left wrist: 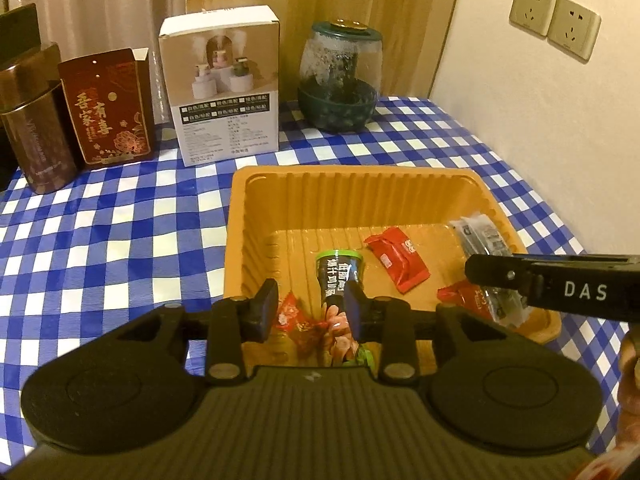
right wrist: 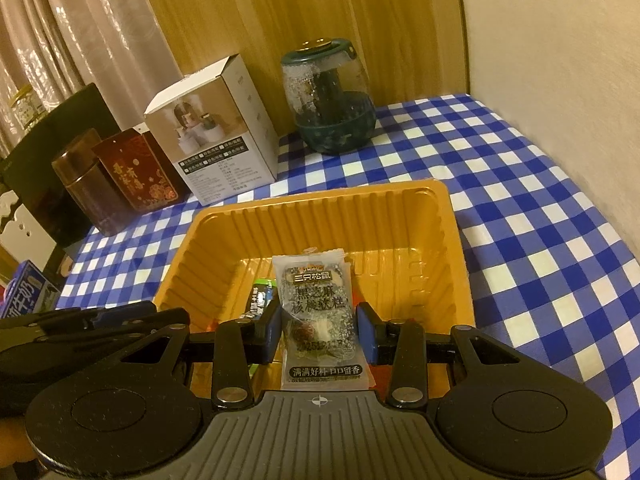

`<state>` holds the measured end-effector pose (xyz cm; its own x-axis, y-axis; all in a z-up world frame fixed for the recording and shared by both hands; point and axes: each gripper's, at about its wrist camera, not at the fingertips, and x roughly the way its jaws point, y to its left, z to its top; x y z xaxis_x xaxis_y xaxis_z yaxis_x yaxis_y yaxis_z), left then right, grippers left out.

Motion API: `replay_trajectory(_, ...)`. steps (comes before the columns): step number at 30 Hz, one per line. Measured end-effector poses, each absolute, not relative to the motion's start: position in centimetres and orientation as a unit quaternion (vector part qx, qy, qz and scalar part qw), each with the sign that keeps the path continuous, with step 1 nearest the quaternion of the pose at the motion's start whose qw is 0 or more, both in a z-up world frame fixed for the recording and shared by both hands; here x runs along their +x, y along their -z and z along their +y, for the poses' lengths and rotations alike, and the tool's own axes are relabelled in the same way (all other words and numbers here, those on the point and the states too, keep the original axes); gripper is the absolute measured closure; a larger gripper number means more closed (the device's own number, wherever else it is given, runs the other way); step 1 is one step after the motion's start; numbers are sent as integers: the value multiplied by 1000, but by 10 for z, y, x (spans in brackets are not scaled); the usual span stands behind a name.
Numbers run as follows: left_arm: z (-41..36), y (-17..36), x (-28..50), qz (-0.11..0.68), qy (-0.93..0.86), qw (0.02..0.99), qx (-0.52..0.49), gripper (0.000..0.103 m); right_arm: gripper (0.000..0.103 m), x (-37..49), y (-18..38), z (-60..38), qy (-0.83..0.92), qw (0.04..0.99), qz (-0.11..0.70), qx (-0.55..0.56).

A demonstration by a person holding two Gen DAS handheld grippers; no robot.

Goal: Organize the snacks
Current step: 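Lower the snacks into the tray and open both tools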

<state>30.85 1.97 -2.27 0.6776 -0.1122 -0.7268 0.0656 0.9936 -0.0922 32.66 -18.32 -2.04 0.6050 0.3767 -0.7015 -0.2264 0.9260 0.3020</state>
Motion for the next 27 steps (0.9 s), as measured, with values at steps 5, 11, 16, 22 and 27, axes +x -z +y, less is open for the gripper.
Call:
replay_trajectory(5, 20, 20, 305, 398, 51, 916, -27, 71, 63, 327, 18, -179, -171, 892, 409, 91)
replay_trajectory(11, 22, 19, 302, 395, 51, 917, -31, 71, 63, 329, 20, -176, -170, 890, 412, 94)
replay_trajectory(16, 23, 18, 300, 393, 51, 918, -32, 71, 63, 331, 23, -177, -167, 891, 409, 110)
replay_trajectory(22, 23, 16, 292, 390, 52, 919, -34, 71, 35, 329, 21, -188, -173, 892, 394, 138)
replay_trajectory(27, 21, 14, 279, 390, 54, 918, -36, 71, 35, 318, 17, -200, -156, 894, 394, 143)
